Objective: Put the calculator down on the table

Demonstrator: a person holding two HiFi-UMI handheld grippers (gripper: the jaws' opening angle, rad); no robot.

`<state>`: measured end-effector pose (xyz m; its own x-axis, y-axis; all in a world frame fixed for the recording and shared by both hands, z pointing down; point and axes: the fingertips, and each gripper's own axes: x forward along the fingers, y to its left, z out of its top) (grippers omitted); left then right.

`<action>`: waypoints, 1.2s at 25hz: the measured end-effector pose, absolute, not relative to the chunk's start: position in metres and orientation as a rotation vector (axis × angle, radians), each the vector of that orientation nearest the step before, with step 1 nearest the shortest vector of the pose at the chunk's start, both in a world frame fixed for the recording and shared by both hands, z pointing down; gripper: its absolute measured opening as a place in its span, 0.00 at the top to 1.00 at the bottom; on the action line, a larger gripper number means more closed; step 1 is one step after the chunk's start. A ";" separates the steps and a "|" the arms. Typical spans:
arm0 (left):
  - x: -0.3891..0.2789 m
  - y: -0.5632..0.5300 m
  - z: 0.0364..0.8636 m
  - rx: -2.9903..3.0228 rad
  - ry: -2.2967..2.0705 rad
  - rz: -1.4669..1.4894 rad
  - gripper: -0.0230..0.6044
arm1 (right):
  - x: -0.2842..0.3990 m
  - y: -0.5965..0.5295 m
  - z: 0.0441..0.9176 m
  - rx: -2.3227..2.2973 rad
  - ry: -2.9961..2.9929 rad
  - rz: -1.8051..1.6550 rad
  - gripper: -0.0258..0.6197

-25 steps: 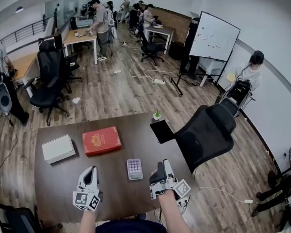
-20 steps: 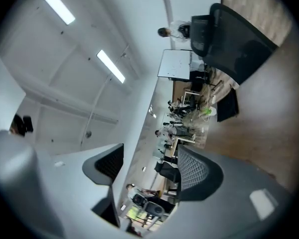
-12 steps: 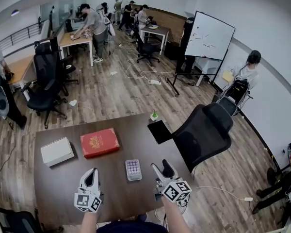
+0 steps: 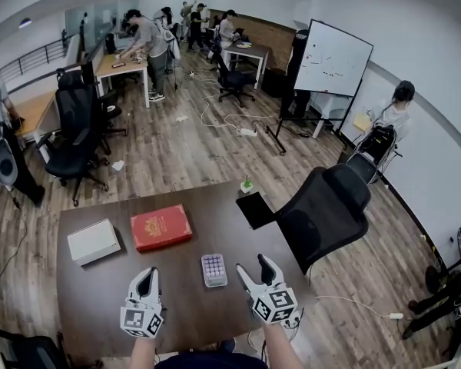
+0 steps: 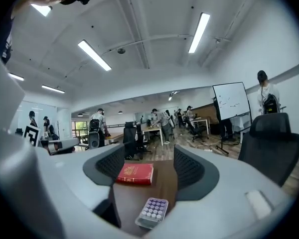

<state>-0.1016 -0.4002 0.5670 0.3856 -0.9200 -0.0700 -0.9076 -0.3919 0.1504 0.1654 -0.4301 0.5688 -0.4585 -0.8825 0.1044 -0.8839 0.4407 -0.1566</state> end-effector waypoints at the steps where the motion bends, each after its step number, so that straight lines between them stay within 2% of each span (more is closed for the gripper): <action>1: -0.101 -0.399 0.566 2.542 -1.681 -0.212 0.97 | 0.167 -0.430 0.569 1.638 -2.658 0.307 0.47; 3: -0.101 -0.397 0.565 2.544 -1.684 -0.206 0.97 | 0.172 -0.430 0.568 1.661 -2.643 0.310 0.54; 6: -0.102 -0.395 0.566 2.542 -1.684 -0.204 0.97 | 0.179 -0.427 0.562 1.724 -2.618 0.286 0.73; 8: -0.101 -0.395 0.566 2.543 -1.679 -0.205 0.97 | 0.181 -0.425 0.561 1.754 -2.602 0.276 0.90; 9: -0.101 -0.394 0.566 2.546 -1.674 -0.202 0.97 | 0.182 -0.425 0.561 1.755 -2.600 0.281 0.94; 30: -0.108 -0.390 0.564 2.532 -1.642 -0.179 0.97 | 0.172 -0.418 0.571 1.684 -2.561 0.258 0.95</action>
<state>-0.1077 -0.3896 0.5639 0.4054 -0.9135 -0.0349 -0.8995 -0.4054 0.1629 0.1719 -0.4181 0.5707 -0.3990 -0.9051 0.1467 -0.9162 0.3871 -0.1033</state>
